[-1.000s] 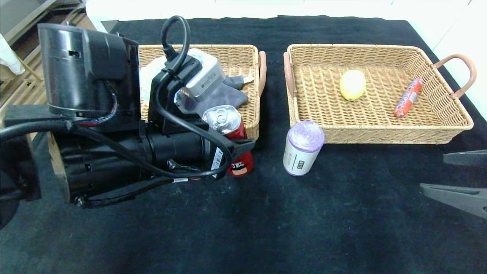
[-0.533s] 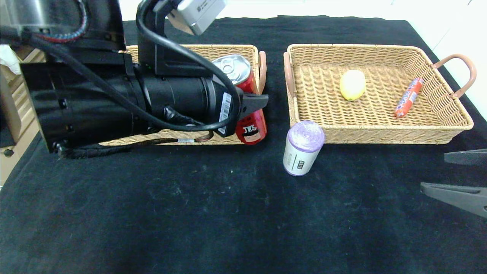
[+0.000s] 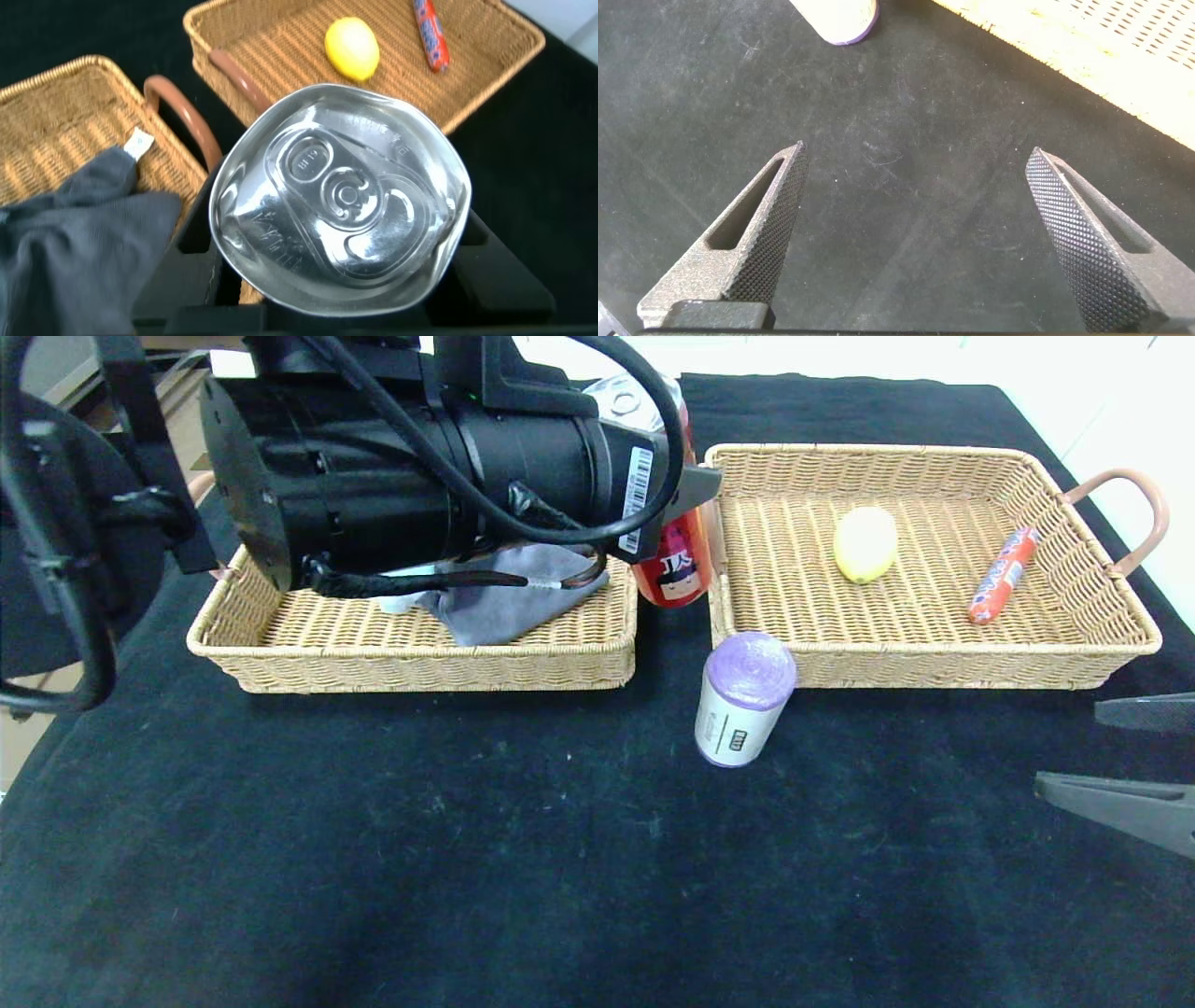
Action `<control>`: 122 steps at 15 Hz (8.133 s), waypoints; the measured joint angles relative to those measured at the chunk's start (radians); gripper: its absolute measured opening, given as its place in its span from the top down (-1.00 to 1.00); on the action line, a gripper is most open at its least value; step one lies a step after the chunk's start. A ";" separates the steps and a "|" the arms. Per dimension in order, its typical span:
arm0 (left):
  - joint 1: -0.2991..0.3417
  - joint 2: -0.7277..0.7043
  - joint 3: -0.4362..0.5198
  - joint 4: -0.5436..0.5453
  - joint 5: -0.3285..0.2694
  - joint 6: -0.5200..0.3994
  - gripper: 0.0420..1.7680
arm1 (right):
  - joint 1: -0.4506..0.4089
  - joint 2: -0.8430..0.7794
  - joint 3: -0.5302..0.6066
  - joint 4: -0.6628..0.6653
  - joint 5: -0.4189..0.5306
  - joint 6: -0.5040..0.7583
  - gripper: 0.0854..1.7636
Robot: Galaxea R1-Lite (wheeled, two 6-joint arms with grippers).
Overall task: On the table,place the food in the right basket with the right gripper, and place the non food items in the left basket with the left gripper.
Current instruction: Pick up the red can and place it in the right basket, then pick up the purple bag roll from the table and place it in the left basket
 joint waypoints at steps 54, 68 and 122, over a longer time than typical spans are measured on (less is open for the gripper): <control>0.020 0.176 -0.267 0.086 -0.183 -0.070 -0.89 | -0.018 0.016 0.002 -0.041 -0.001 0.016 -0.94; -0.089 0.023 0.112 -0.052 0.116 -0.110 -0.93 | -0.030 0.024 -0.002 -0.043 -0.001 0.016 -0.94; -0.220 0.296 0.286 -0.549 0.510 -0.014 -0.94 | -0.040 0.064 -0.006 -0.045 -0.003 0.014 -0.94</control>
